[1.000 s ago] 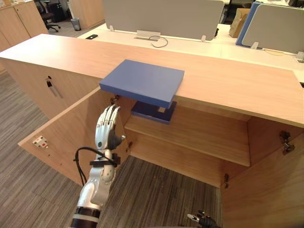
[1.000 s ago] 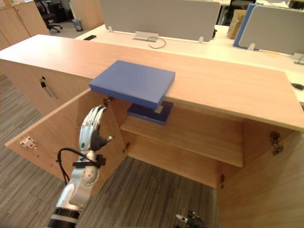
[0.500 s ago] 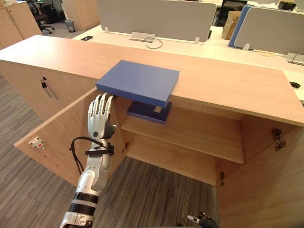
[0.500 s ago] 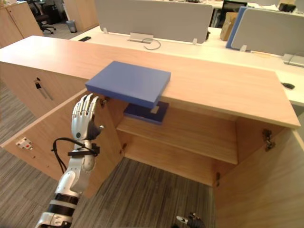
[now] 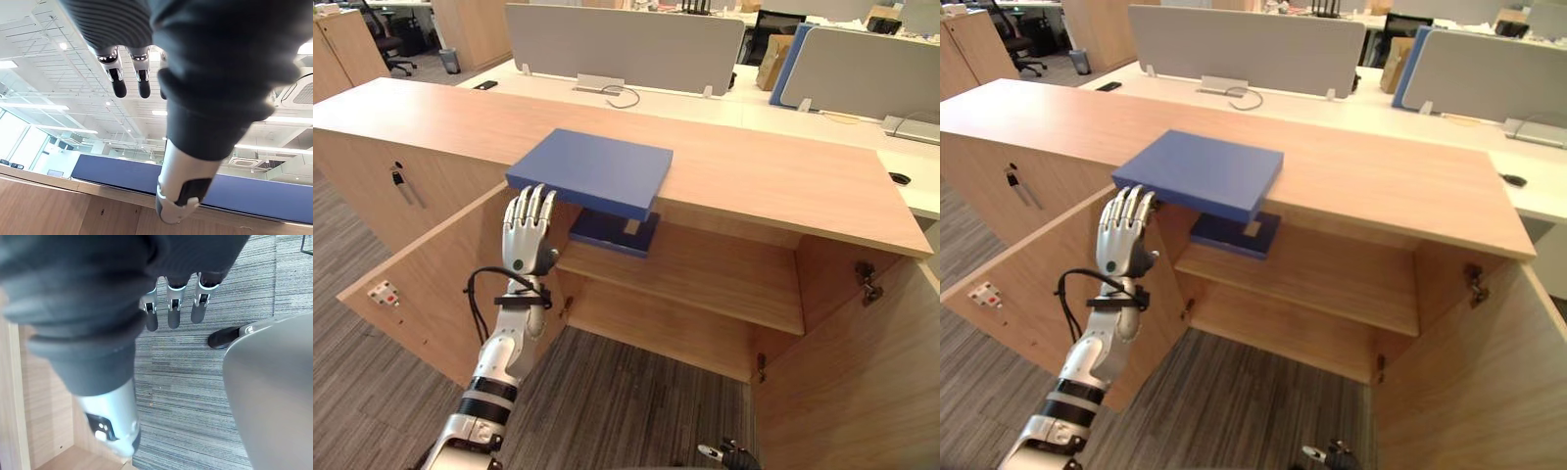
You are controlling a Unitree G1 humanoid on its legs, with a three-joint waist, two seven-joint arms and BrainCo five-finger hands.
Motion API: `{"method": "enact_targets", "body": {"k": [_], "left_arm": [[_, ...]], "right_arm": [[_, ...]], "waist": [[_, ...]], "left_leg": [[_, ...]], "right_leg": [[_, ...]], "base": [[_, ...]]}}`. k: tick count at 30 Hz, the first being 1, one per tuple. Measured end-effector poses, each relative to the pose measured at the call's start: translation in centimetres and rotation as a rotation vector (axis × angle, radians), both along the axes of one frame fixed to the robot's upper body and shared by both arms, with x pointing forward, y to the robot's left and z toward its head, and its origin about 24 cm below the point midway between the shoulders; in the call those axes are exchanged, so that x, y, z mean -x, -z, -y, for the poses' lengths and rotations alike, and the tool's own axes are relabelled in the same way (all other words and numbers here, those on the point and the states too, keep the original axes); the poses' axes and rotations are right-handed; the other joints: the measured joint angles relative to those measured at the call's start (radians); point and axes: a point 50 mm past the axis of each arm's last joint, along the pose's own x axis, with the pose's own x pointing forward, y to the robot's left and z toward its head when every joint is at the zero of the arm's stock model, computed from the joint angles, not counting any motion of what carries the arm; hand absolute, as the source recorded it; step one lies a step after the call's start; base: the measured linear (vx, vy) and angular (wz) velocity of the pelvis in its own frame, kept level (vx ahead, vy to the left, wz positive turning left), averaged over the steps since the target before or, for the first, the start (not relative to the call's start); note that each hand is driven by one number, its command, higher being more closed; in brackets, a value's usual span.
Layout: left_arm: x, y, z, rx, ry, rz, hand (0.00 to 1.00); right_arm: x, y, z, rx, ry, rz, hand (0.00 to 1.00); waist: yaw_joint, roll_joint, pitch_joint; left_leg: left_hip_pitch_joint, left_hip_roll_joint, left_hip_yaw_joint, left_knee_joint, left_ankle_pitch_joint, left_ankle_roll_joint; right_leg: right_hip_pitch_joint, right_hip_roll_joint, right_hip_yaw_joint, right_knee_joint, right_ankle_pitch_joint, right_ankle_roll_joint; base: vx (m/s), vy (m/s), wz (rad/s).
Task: Walk over to the cabinet, pick up the folder, carry it to the office cabinet, place the folder inside the office cabinet, then close the office cabinet door
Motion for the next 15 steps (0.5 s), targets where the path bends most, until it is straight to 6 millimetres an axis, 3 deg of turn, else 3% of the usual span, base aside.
{"method": "enact_targets", "body": {"k": [15], "left_arm": [[-2.5,-0.2,-0.6,-0.087,-0.024,-0.046,0.00]], "right_arm": [[0.0,0.0,0.1,0.001,0.014,0.001,0.00]], "waist": [[-0.015,-0.006,-0.005]], "left_leg": [[-0.015,0.000,0.015,0.002,0.003,0.000]], "right_leg": [[-0.027,0.003,0.024,0.005,0.010,-0.005]], "base": [[-0.03,-0.003,-0.04]]}}
